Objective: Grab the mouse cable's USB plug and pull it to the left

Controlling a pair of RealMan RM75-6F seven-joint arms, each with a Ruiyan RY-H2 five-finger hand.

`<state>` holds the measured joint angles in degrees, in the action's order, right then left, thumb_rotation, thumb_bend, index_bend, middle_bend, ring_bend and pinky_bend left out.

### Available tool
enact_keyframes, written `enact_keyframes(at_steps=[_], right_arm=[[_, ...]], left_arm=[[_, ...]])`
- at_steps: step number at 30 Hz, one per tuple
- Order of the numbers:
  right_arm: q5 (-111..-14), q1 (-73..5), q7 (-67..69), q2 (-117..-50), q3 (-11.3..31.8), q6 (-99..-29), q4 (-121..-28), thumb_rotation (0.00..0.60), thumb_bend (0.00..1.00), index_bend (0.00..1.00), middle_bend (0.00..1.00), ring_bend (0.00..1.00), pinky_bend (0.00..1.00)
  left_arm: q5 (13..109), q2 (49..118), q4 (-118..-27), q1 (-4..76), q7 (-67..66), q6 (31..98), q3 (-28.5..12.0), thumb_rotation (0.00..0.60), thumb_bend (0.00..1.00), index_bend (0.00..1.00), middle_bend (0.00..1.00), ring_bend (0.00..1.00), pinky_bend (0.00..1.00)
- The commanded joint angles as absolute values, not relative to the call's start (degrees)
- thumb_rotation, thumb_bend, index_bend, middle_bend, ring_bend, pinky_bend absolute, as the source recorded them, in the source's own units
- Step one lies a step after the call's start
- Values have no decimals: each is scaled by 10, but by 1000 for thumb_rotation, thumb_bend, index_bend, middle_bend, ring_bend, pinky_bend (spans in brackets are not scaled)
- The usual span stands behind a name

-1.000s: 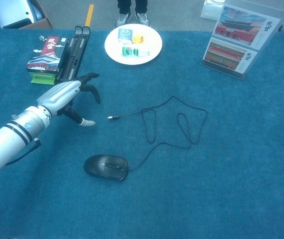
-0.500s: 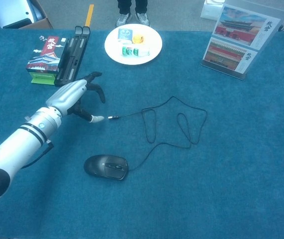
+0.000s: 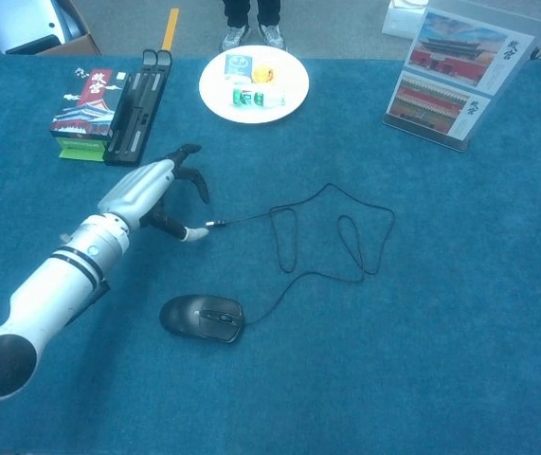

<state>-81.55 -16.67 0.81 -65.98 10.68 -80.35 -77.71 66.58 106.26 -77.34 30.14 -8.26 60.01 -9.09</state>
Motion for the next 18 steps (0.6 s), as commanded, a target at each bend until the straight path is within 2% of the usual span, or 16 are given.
enact_keyframes(at_steps=[1,18], right_arm=[[-816,-165,10,-659,107,-806,-777,600,0,279,159,26,109],[-824,-151,49,-647,115,-840,-783,600,0,285,162,26,109]], left_arm=[[666,1067,-775,300,-84,603,-90,600,168,492,0,0,0],[652,1098,-744,311,-72,590,-107,600,194,505,0,0,0]])
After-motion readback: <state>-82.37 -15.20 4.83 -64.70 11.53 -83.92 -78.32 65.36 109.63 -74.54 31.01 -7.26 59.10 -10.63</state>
